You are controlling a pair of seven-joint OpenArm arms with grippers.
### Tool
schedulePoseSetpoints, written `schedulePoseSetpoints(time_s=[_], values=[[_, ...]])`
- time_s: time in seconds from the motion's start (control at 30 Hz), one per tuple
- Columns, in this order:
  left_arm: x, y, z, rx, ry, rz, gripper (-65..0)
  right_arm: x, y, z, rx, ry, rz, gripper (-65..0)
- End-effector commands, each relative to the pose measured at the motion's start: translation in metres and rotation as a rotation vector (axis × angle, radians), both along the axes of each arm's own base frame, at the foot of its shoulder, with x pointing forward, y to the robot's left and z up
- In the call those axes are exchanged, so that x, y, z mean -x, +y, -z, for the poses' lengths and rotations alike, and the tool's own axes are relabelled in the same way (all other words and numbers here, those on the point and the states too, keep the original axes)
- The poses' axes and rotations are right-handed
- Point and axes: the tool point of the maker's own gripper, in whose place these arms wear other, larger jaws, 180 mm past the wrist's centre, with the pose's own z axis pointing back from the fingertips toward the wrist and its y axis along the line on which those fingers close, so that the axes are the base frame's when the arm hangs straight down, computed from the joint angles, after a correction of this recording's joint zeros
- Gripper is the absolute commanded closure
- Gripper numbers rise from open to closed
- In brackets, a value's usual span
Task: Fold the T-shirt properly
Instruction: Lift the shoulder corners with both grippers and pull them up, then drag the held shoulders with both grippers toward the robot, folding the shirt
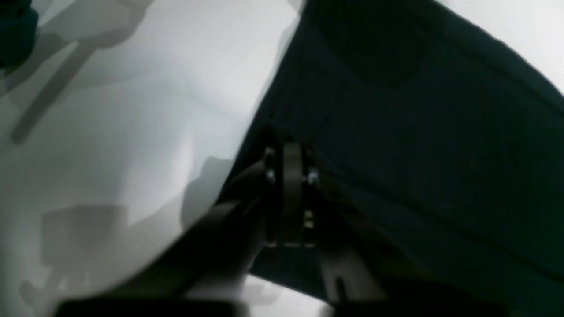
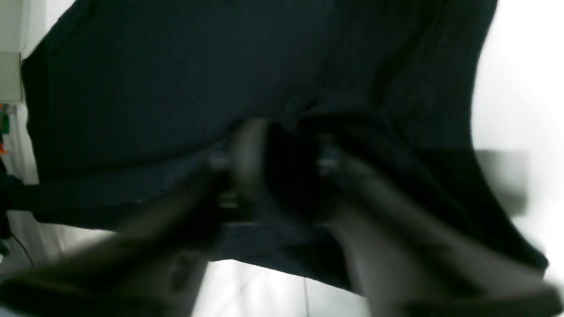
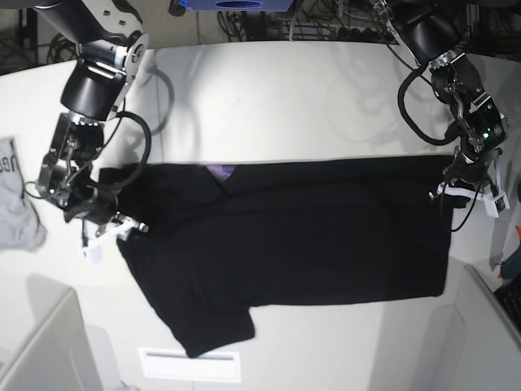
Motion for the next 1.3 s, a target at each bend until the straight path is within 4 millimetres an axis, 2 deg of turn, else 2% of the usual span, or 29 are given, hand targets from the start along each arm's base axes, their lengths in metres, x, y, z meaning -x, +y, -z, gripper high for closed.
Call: schedulePoseSetpoints(time_s=[0.0, 0.07, 0.13, 0.2, 0.3, 0.37, 0.4, 0.47, 0.53, 0.63, 0.77, 0.87, 1.0, 1.13, 1.27], values=[[-0.008, 0.009, -0.02, -0.041, -0.054, -0.005, -15.8, -0.014, -0.015, -0.021, 0.001, -0.07, 0.042, -30.6], [-0.009, 0.011, -0.023, -0.044, -0.064, -0.01, -33.2, -0.012, -0.027, -0.022, -0.02, -0.079, 0.093, -31.8], [-0.009, 0.013, -0.034, -0.061, -0.088, -0.014, -43.3, -0.007, -0.041, -0.032, -0.002, -0.114, 0.131, -31.8], [-0.003, 0.023, -0.055, -0.085, -0.146, -0.044, -44.9, 0.004, -0.054, -0.05, 0.059, -0.172, 0.152, -31.8], [0.028, 0.033, -0.07, -0.04, -0.219, -0.092, -44.9, 0.034, -0.053, -0.072, 0.142, -0.242, 0.165, -32.4], [0.05, 0.037, -0.059, 0.039, -0.227, -0.117, -44.9, 0.063, -0.055, -0.074, 0.178, -0.245, 0.19, -32.6], [0.064, 0.039, -0.047, 0.081, -0.21, -0.137, -44.9, 0.077, -0.051, -0.071, 0.18, -0.236, 0.203, -32.6], [0.084, 0.043, -0.024, 0.132, -0.16, -0.169, -44.8, 0.103, -0.042, -0.055, 0.16, -0.183, 0.224, -32.9], [0.093, 0.045, -0.003, 0.171, -0.114, -0.193, -44.8, 0.12, -0.032, -0.039, 0.135, -0.129, 0.225, -33.9], [0.096, 0.044, 0.021, 0.225, -0.074, -0.215, -44.8, 0.143, -0.022, -0.007, 0.085, -0.041, 0.239, -35.6], [0.086, 0.045, 0.042, 0.274, -0.046, -0.244, -44.6, 0.149, -0.02, 0.03, 0.019, 0.016, 0.292, -35.7], [0.077, 0.047, 0.047, 0.248, -0.017, -0.248, -44.6, 0.144, -0.018, 0.048, -0.023, 0.036, 0.321, -35.7], [0.061, 0.031, 0.052, 0.234, 0.011, -0.185, -44.6, 0.136, -0.025, 0.05, -0.032, 0.011, 0.366, -35.9], [0.051, 0.031, 0.049, 0.201, -0.034, -0.182, -44.6, 0.122, -0.024, 0.049, -0.05, -0.005, 0.37, -35.9], [0.049, 0.022, 0.066, 0.22, -0.003, -0.164, -44.6, 0.106, -0.027, 0.052, -0.072, -0.003, 0.368, -35.9]])
